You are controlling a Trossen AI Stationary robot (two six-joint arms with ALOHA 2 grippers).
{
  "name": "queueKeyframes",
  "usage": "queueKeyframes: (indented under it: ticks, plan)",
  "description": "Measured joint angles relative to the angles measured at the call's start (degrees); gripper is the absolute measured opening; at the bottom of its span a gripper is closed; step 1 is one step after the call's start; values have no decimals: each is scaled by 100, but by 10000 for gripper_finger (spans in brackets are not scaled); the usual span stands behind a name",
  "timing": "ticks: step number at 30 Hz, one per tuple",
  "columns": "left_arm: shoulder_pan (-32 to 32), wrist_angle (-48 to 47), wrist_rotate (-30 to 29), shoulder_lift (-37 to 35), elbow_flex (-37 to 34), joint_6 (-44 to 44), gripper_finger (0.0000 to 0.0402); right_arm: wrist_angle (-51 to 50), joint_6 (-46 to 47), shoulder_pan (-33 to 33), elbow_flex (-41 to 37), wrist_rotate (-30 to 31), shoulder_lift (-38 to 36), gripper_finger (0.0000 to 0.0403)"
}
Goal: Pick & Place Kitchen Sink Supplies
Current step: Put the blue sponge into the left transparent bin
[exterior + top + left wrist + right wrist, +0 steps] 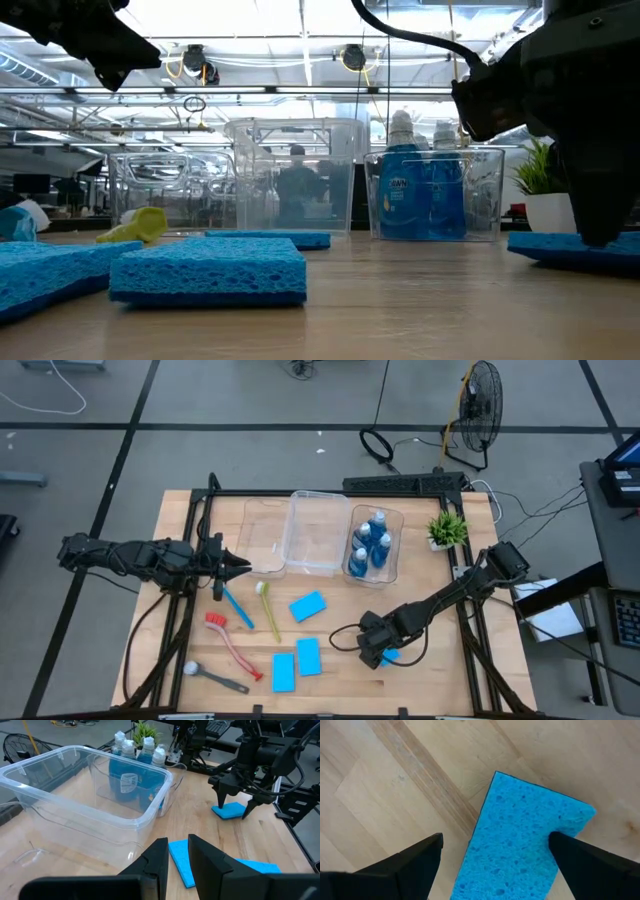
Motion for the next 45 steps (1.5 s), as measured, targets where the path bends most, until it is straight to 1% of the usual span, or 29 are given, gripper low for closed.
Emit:
queueKeyframes:
  ticks: [3, 6, 10, 14, 25, 32, 34, 36, 41, 45]
  plan:
    - [0, 1, 0, -2, 0, 1, 77, -15, -8, -2, -2, -2, 1, 361]
    - [0, 2, 0, -2, 0, 1, 77, -141, 182, -5, -3, 16, 11, 355]
    - [0, 0, 0, -1, 0, 1, 77, -374, 242, -7, -7, 54, 15, 325]
    - [0, 0, 0, -2, 0, -2, 77, -464, 374, -7, -7, 57, 15, 274]
    - [0, 0, 0, -1, 0, -8, 77, -468, 324, -9, -9, 16, 15, 116]
    - [0, 2, 0, 1, 0, -6, 77, -381, 132, -7, -13, -58, 1, 35]
    - [0, 0, 0, -2, 0, -8, 77, -293, 38, -8, -20, -180, -51, 13]
    - [0, 2, 0, 1, 0, -8, 77, -197, -7, -7, -30, -208, -123, 3]
    - [0, 4, -2, 0, 0, -8, 77, -222, -44, -18, -39, -171, -391, 0]
    - [0, 6, -2, -1, 0, -29, 77, -214, -66, -20, -38, -164, -471, 0]
